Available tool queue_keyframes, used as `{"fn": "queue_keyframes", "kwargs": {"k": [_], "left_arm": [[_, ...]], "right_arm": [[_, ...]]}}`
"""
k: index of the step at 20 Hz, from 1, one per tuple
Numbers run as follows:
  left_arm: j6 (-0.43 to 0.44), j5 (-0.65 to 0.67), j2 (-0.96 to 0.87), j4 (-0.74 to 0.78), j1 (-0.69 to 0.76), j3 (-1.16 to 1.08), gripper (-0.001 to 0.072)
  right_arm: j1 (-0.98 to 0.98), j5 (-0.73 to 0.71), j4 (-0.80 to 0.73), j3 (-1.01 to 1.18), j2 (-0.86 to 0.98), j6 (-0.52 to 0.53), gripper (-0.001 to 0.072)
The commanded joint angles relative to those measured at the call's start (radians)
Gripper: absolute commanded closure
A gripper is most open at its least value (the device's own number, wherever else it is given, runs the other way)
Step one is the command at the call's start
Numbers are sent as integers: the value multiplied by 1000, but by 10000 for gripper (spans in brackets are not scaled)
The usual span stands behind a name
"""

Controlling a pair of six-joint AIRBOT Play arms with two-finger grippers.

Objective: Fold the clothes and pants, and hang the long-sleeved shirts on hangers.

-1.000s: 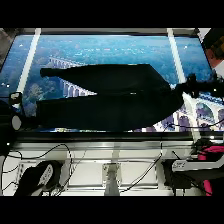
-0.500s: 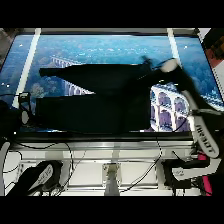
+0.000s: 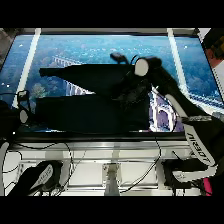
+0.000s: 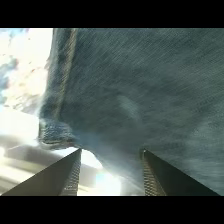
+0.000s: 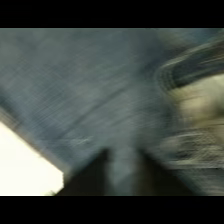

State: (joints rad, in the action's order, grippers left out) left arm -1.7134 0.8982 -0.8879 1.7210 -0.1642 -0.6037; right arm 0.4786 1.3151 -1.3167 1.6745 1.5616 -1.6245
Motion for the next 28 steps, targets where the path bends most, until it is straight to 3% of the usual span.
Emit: {"fn": "queue_keyframes", "kwargs": {"k": [1, 3, 4, 7, 9, 10, 11, 12, 13, 16, 19, 21, 23, 28], "left_arm": [[131, -17, 81, -238, 39, -33, 274], [295, -24, 135, -439, 128, -34, 273], [328, -25, 146, -531, 191, -34, 273], [322, -109, 114, -703, 412, -34, 274], [297, -267, 45, -782, 573, -35, 274], [297, -365, -5, -829, 653, -47, 273], [297, -455, -66, -865, 729, -74, 273], [297, -523, -131, -877, 796, -115, 273], [297, -572, -213, -877, 855, -177, 273], [303, -592, -460, -876, 945, -386, 272], [308, -591, -642, -773, 966, -558, 268], [308, -592, -710, -606, 968, -634, 193], [308, -587, -751, -449, 968, -682, 194], [329, -420, -771, -161, 969, -693, 208]], "right_arm": [[-155, -16, -88, 48, 1, -29, 695], [-298, -32, 0, 26, 4, 17, 697], [-375, -22, 93, 7, 10, 85, 697], [-603, 48, 417, -74, 49, 261, 696], [-690, 51, 417, -111, 91, 256, 693], [-718, 18, 415, -123, 114, 241, 656], [-732, -15, 415, -124, 139, 192, 486], [-735, -47, 415, -124, 167, 128, 258], [-732, -60, 416, -124, 190, 98, 223], [-708, -50, 416, -124, 262, 89, 222], [-702, -77, 417, -124, 300, 93, 222], [-702, -106, 428, -123, 305, 100, 221], [-702, -108, 452, -122, 312, 100, 161], [-699, -114, 458, -122, 314, 100, 149]]}}
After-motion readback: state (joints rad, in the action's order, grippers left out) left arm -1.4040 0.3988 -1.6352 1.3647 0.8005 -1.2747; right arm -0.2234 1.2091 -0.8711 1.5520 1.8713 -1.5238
